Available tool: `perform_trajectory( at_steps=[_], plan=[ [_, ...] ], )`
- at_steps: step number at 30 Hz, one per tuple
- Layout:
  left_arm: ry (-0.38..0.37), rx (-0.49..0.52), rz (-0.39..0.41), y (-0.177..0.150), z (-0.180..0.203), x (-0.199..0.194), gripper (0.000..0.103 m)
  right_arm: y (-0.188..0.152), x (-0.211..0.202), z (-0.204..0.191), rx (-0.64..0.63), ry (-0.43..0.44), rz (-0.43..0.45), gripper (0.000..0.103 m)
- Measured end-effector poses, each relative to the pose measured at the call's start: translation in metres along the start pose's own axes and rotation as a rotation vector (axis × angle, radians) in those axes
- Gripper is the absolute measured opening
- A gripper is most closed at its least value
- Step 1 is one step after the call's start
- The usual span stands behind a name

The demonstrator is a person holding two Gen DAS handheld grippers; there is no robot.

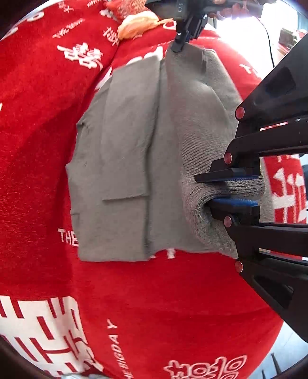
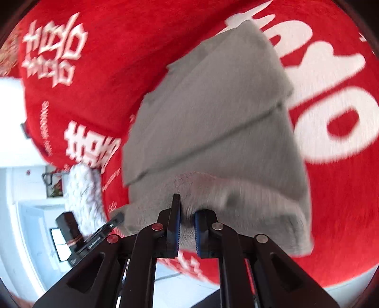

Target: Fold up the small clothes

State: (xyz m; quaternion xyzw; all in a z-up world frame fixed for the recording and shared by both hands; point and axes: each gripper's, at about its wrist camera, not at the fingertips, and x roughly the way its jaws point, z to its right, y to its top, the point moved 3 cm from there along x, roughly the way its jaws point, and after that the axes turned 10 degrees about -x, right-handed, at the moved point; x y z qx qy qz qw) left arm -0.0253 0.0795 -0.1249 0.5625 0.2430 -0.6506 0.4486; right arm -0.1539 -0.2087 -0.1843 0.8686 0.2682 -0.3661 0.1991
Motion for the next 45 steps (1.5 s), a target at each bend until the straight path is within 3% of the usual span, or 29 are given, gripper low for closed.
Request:
perform_trajectory(
  at_steps=[4, 5, 6, 7, 8, 9, 10, 14, 18, 22, 24, 26, 29, 32, 35, 38, 42, 45],
  plan=[
    [0.024, 0.016, 0.0, 0.006, 0.006, -0.001, 0.02, 0.021, -0.005, 0.007, 0.014, -0.047, 0.019, 0.018],
    [0.02, 0.012, -0.008, 0.007, 0.004, 0.0, 0.02, 0.025, -0.008, 0.01, 0.015, -0.053, 0.025, 0.023],
    [0.017, 0.004, -0.012, 0.007, 0.0, -0.004, 0.02, 0.031, -0.013, 0.012, 0.01, -0.063, 0.035, 0.038],
    [0.03, 0.001, -0.007, 0.009, -0.003, -0.007, 0.033, 0.033, -0.017, 0.013, 0.002, -0.077, 0.036, 0.046],
    [0.055, 0.001, 0.009, 0.01, -0.005, -0.011, 0.068, 0.035, -0.02, 0.014, -0.011, -0.1, 0.034, 0.056],
    [0.095, 0.001, 0.063, 0.014, -0.007, -0.017, 0.082, 0.035, -0.024, 0.011, -0.043, -0.133, 0.03, 0.057],
    [0.113, 0.001, 0.11, 0.017, -0.009, -0.025, 0.088, 0.036, -0.025, 0.008, -0.067, -0.151, 0.023, 0.057],
    [0.139, -0.002, 0.12, 0.032, -0.021, -0.036, 0.088, 0.03, -0.029, 0.0, -0.172, -0.278, 0.008, 0.057],
    [0.224, 0.109, 0.092, 0.023, -0.028, -0.03, 0.088, 0.01, -0.036, -0.006, -0.333, -0.481, -0.01, 0.057],
    [0.236, 0.195, 0.002, -0.009, -0.028, -0.012, 0.088, -0.031, -0.018, -0.014, -0.572, -0.637, -0.148, 0.056],
    [0.251, 0.266, -0.029, -0.022, -0.013, 0.006, 0.088, -0.039, -0.004, -0.018, -0.645, -0.667, -0.183, 0.056],
    [0.254, 0.307, -0.034, -0.026, 0.004, 0.02, 0.088, -0.038, 0.009, -0.026, -0.716, -0.694, -0.177, 0.056],
    [0.306, 0.29, 0.04, -0.004, 0.023, 0.036, 0.088, -0.014, 0.02, -0.042, -0.77, -0.737, -0.094, 0.056],
    [0.306, 0.152, 0.079, 0.031, 0.015, 0.039, 0.088, 0.029, 0.015, -0.039, -0.641, -0.707, -0.017, 0.056],
    [0.266, 0.043, 0.107, 0.06, -0.003, 0.026, 0.088, 0.067, -0.007, -0.021, -0.432, -0.613, 0.041, 0.056],
    [0.206, 0.028, 0.095, 0.071, -0.015, 0.015, 0.088, 0.072, -0.02, -0.018, -0.408, -0.539, 0.03, 0.058],
    [0.112, 0.046, -0.039, 0.069, -0.016, 0.035, 0.088, 0.06, -0.004, -0.018, -0.438, -0.469, -0.048, 0.062],
    [0.101, 0.071, -0.09, 0.063, -0.002, 0.056, 0.088, 0.056, 0.02, -0.011, -0.431, -0.451, -0.101, 0.062]
  ],
)
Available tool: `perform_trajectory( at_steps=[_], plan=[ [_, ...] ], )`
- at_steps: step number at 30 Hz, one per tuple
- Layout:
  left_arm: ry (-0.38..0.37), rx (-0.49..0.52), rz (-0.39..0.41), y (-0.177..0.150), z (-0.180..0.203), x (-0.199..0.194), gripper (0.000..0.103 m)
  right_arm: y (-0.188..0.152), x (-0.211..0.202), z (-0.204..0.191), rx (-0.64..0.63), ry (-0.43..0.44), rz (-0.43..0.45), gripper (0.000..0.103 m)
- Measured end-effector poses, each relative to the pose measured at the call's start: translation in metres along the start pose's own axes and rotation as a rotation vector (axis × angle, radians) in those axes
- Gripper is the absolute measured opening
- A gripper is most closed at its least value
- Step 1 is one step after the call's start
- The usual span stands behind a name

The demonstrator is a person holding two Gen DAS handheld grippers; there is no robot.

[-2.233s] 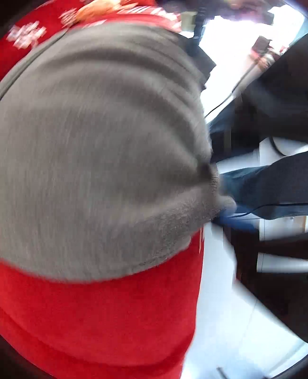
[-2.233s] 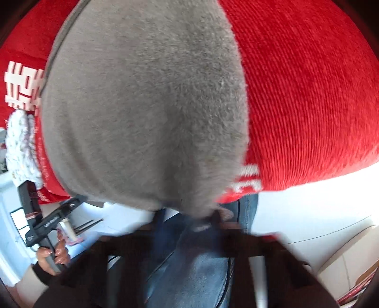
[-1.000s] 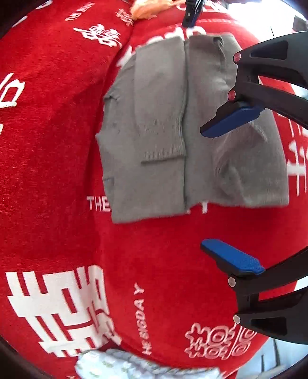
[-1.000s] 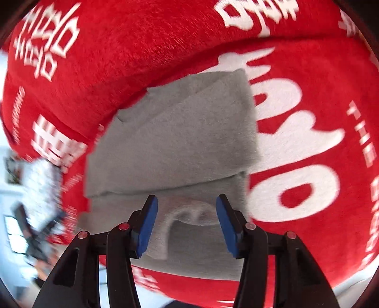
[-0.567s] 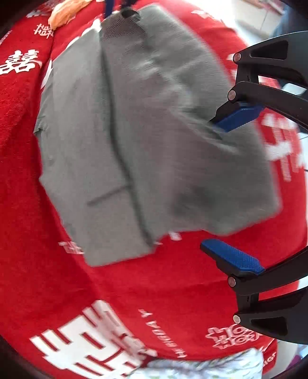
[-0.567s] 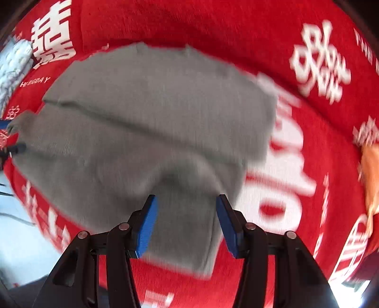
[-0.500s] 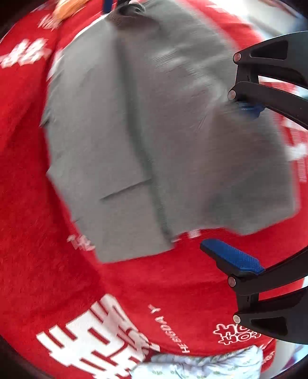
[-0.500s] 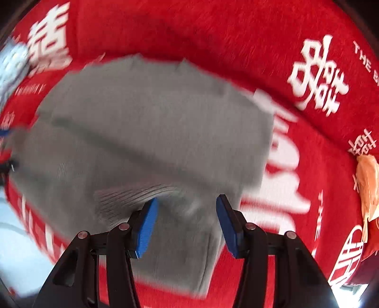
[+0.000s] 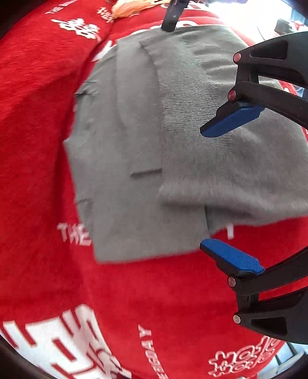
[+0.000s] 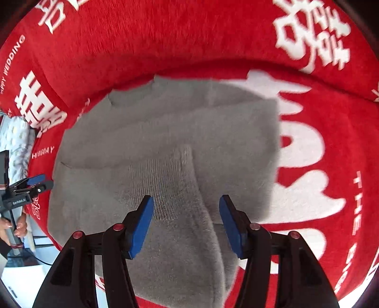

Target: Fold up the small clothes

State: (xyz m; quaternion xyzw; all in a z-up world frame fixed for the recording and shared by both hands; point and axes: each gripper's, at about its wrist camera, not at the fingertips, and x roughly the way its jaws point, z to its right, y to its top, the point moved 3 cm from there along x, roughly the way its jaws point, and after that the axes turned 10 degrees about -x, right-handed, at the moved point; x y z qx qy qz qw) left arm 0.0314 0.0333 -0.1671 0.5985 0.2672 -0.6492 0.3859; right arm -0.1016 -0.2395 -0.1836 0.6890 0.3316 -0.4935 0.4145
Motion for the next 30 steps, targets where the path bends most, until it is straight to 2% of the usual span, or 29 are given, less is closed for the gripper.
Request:
perform_trajectory(
  at_steps=[1, 2, 3, 4, 5, 6, 9, 13, 16, 19, 24, 26, 30],
  plan=[
    [-0.002, 0.004, -0.01, -0.001, 0.005, 0.005, 0.086, 0.0, 0.01, -0.001, 0.012, 0.014, -0.014, 0.062],
    [-0.003, 0.009, -0.012, -0.003, 0.01, 0.007, 0.072, 0.0, 0.017, -0.001, 0.022, 0.018, -0.028, 0.062],
    [0.002, 0.019, -0.011, -0.004, 0.014, 0.009, 0.058, -0.001, 0.025, -0.004, 0.018, 0.003, -0.048, 0.06],
    [0.007, 0.027, -0.018, -0.007, 0.017, 0.01, 0.03, 0.0, 0.026, -0.007, -0.005, -0.026, -0.048, 0.053],
    [-0.008, 0.026, -0.016, -0.01, 0.018, 0.008, 0.012, 0.001, 0.026, -0.013, -0.043, -0.055, -0.046, 0.014],
    [-0.018, 0.028, -0.001, -0.013, 0.019, 0.004, 0.007, 0.002, 0.025, -0.02, -0.088, -0.068, -0.051, 0.006],
    [-0.036, 0.036, 0.048, -0.02, 0.02, -0.02, 0.008, -0.003, 0.007, -0.04, -0.173, -0.098, -0.019, 0.006],
    [-0.065, 0.013, 0.105, -0.013, 0.016, -0.06, 0.008, -0.003, -0.034, -0.045, -0.144, -0.065, 0.059, 0.006],
    [-0.078, 0.009, 0.166, 0.003, 0.015, -0.085, 0.008, 0.009, -0.06, -0.047, -0.137, -0.065, 0.113, 0.006],
    [-0.08, 0.001, 0.228, 0.032, 0.016, -0.098, 0.008, 0.038, -0.077, -0.044, -0.151, -0.073, 0.168, 0.006],
    [-0.035, -0.027, 0.282, 0.085, 0.019, -0.076, 0.008, 0.087, -0.066, -0.028, -0.15, -0.093, 0.197, 0.006],
    [-0.004, -0.043, 0.272, 0.1, 0.021, -0.055, 0.008, 0.102, -0.048, -0.016, -0.137, -0.096, 0.191, 0.006],
    [0.061, -0.066, 0.226, 0.115, 0.022, -0.005, 0.008, 0.12, 0.002, 0.009, -0.073, -0.08, 0.125, 0.006]
  ],
)
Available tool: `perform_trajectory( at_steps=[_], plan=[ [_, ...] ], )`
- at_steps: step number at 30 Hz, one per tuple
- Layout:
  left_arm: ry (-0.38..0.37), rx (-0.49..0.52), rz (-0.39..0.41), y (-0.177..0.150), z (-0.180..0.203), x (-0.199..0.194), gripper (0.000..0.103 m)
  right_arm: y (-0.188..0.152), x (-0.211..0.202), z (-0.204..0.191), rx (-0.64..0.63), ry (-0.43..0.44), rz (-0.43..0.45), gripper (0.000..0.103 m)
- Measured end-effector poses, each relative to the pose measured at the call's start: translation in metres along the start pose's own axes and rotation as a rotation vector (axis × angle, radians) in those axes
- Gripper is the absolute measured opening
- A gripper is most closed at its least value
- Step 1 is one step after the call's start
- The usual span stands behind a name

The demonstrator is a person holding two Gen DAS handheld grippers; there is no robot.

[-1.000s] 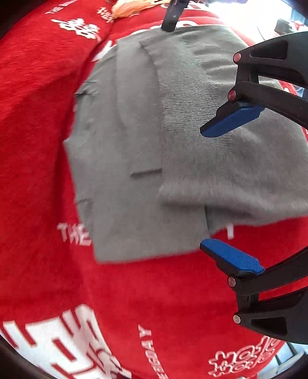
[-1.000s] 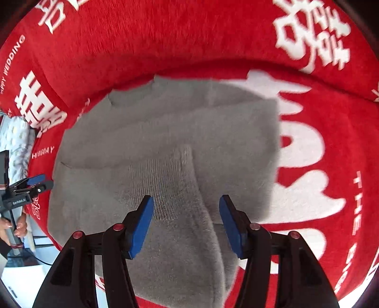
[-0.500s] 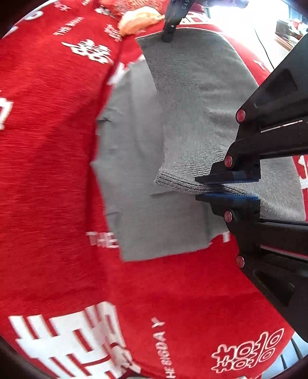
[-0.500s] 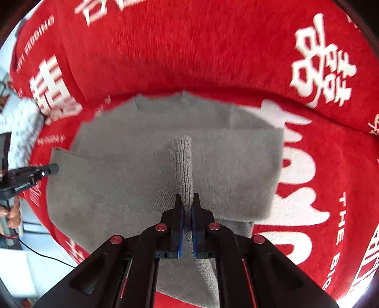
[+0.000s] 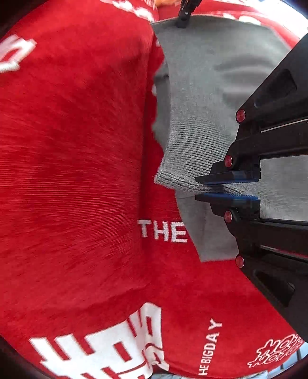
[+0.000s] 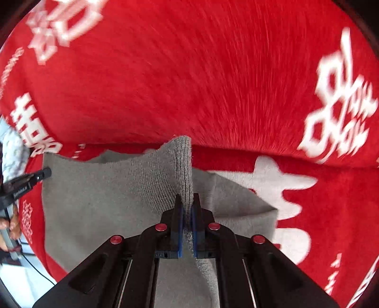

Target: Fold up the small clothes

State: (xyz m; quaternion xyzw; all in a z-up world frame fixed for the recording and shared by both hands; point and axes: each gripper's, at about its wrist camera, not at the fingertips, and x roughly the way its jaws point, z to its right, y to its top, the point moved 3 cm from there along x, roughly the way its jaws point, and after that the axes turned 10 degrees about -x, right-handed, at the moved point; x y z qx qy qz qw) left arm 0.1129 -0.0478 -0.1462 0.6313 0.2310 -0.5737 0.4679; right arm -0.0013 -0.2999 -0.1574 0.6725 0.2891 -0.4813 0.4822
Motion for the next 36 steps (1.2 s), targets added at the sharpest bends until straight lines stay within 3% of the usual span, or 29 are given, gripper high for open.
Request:
perform_trajectory(
  at_steps=[6, 7, 8, 10, 12, 14, 18, 22, 24, 26, 30, 35, 36],
  plan=[
    [0.065, -0.038, -0.026, -0.006, -0.006, 0.035, 0.01, -0.012, 0.053, 0.025, 0.115, 0.033, -0.072, 0.007],
    [0.076, -0.05, -0.029, -0.005, -0.008, 0.037, 0.022, -0.013, 0.054, 0.028, 0.133, 0.041, -0.067, 0.007],
    [0.117, -0.064, -0.025, -0.004, -0.013, 0.037, 0.053, -0.013, 0.053, 0.029, 0.142, 0.042, -0.066, 0.007],
    [0.217, -0.082, 0.026, 0.0, -0.026, 0.028, 0.086, -0.012, 0.049, 0.035, 0.163, -0.019, -0.07, 0.018],
    [0.222, -0.104, 0.03, 0.001, -0.04, 0.014, 0.086, -0.012, 0.042, 0.046, 0.196, -0.116, -0.085, 0.022],
    [0.203, -0.124, 0.009, -0.004, -0.049, 0.001, 0.086, -0.014, 0.031, 0.054, 0.229, -0.139, -0.084, 0.022],
    [0.189, -0.094, -0.041, -0.036, -0.058, -0.025, 0.086, -0.031, -0.003, 0.037, 0.206, -0.044, -0.055, 0.022],
    [0.198, -0.095, -0.118, -0.089, -0.057, -0.031, 0.086, -0.071, -0.026, -0.001, 0.113, 0.033, -0.1, 0.022],
    [0.2, -0.134, -0.163, -0.111, -0.061, -0.031, 0.086, -0.096, -0.035, -0.012, 0.13, 0.084, -0.129, 0.029],
    [0.17, -0.201, -0.21, -0.128, -0.07, -0.029, 0.086, -0.131, -0.039, -0.011, 0.202, 0.142, -0.172, 0.034],
    [0.134, -0.283, -0.252, -0.153, -0.083, -0.032, 0.086, -0.186, -0.046, 0.002, 0.416, 0.176, -0.23, 0.055],
    [0.16, -0.307, -0.263, -0.158, -0.094, -0.023, 0.086, -0.218, -0.025, 0.021, 0.695, 0.271, -0.215, 0.058],
    [0.166, -0.307, -0.255, -0.157, -0.095, -0.024, 0.086, -0.217, -0.021, 0.024, 0.728, 0.27, -0.208, 0.042]
  ],
)
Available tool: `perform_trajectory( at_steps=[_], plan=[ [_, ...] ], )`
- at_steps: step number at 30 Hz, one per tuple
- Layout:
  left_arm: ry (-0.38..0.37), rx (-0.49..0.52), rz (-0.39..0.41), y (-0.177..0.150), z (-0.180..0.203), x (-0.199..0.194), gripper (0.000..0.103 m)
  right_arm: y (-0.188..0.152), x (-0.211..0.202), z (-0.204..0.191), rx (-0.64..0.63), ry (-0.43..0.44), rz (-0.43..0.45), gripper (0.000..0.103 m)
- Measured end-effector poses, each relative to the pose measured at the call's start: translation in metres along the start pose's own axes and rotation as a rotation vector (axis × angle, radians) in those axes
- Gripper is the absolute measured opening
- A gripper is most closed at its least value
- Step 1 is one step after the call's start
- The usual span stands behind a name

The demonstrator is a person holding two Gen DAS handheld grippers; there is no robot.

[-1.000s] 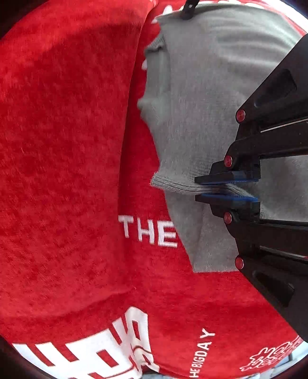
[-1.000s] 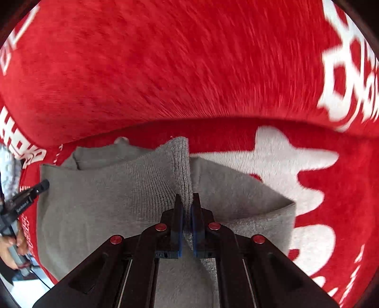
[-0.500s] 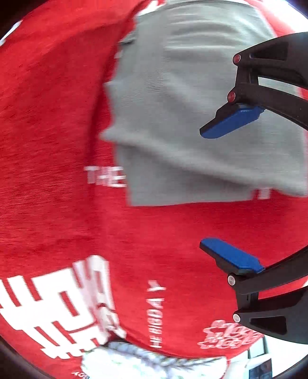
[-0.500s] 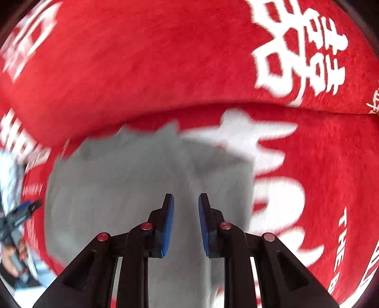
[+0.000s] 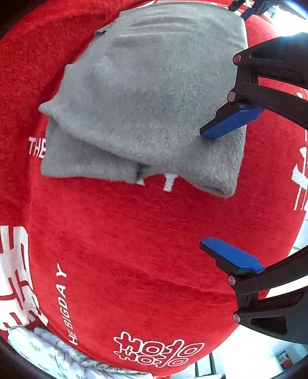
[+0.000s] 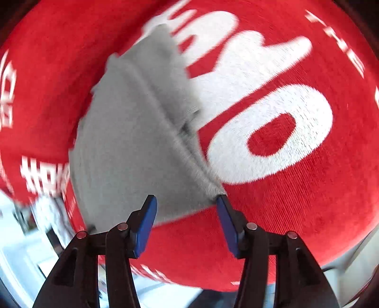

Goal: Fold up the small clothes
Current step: 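Open both tools and lift them above the folded sweater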

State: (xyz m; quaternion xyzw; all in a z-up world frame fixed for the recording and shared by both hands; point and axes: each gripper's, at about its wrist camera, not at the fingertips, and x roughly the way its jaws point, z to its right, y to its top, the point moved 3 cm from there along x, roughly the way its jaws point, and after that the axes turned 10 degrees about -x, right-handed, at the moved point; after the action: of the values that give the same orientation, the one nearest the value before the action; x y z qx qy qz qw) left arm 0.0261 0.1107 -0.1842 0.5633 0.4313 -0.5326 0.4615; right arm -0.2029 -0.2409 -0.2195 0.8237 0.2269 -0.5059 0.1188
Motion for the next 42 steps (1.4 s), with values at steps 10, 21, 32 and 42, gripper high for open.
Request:
perform_trajectory(
  at_steps=[10, 21, 32, 42],
  plan=[
    [-0.002, 0.036, 0.072, 0.008, 0.01, -0.023, 0.086, 0.012, -0.001, -0.011, -0.195, -0.142, -0.024, 0.013],
    [-0.25, 0.193, 0.132, 0.07, 0.108, -0.05, 0.079, 0.06, -0.033, -0.066, -0.431, -0.199, 0.116, 0.016],
    [-0.165, 0.147, 0.042, 0.089, 0.109, 0.0, 0.08, 0.099, 0.029, -0.055, -0.339, -0.027, -0.001, 0.01],
    [-0.004, 0.127, 0.076, 0.068, 0.081, -0.025, 0.08, 0.095, -0.003, -0.049, -0.335, -0.084, 0.056, 0.015]
  ],
)
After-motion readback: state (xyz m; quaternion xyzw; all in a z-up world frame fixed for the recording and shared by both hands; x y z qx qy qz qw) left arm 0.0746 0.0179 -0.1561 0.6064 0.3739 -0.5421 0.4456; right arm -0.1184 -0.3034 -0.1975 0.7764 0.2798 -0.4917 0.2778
